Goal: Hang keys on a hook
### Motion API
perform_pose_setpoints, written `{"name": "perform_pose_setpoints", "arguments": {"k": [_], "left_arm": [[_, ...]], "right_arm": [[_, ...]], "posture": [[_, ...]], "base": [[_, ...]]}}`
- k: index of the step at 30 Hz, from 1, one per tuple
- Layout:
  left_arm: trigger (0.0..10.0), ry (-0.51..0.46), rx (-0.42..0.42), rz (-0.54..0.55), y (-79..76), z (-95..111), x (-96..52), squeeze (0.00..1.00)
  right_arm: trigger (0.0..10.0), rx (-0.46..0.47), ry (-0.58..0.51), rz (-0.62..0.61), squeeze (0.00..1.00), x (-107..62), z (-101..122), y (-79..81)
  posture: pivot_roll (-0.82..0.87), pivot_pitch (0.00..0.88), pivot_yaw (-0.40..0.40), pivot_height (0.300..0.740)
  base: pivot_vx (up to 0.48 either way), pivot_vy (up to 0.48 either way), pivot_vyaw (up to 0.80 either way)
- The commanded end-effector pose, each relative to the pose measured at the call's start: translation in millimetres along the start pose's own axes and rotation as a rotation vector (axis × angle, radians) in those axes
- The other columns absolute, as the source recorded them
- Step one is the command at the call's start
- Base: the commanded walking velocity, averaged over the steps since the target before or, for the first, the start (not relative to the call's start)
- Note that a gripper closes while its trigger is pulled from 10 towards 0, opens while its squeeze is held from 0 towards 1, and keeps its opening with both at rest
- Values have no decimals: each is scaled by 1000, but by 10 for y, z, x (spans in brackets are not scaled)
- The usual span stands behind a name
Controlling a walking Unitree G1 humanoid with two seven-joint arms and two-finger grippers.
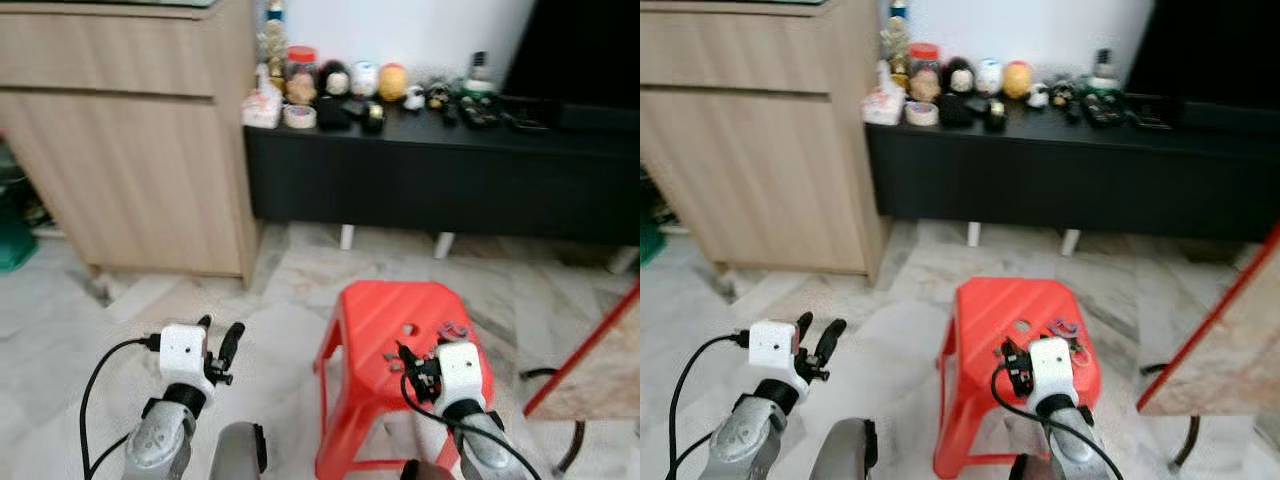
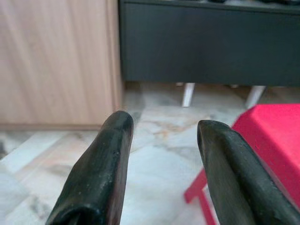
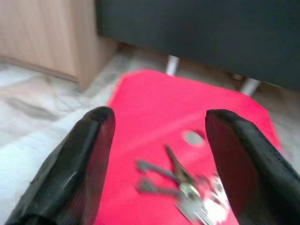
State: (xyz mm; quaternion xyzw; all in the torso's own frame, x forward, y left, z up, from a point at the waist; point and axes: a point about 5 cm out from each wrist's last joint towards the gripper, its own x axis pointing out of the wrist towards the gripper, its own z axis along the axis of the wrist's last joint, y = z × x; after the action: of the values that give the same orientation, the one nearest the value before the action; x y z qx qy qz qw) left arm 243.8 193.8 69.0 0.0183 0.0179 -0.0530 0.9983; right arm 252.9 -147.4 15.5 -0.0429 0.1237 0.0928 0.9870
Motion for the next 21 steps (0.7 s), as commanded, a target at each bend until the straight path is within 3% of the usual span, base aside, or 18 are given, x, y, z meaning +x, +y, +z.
{"name": "perform_pose_setpoints", "arguments": {"k": [1,6,15,21], "left_arm": [[10000,1,1,-17,-46,-9,19,0],[10000,0,-1,-20,-58,-12,22,0],[10000,1,-2,-21,-74,-18,18,0],[10000,2,-5,-21,-86,-20,25,0]], "right_arm": [[10000,-1,12,-24,0,-31,-35,-78],[10000,4,14,-32,0,-34,-37,-98],[10000,15,35,-35,0,-44,-71,-110],[10000,7,51,-19,0,-35,-91,-92]], "posture": [[79,0,-69,586],[74,0,-72,586],[74,0,-72,586],[73,0,-73,586]], "base": [[277,0,0],[274,0,0],[0,0,0],[257,0,0]]}}
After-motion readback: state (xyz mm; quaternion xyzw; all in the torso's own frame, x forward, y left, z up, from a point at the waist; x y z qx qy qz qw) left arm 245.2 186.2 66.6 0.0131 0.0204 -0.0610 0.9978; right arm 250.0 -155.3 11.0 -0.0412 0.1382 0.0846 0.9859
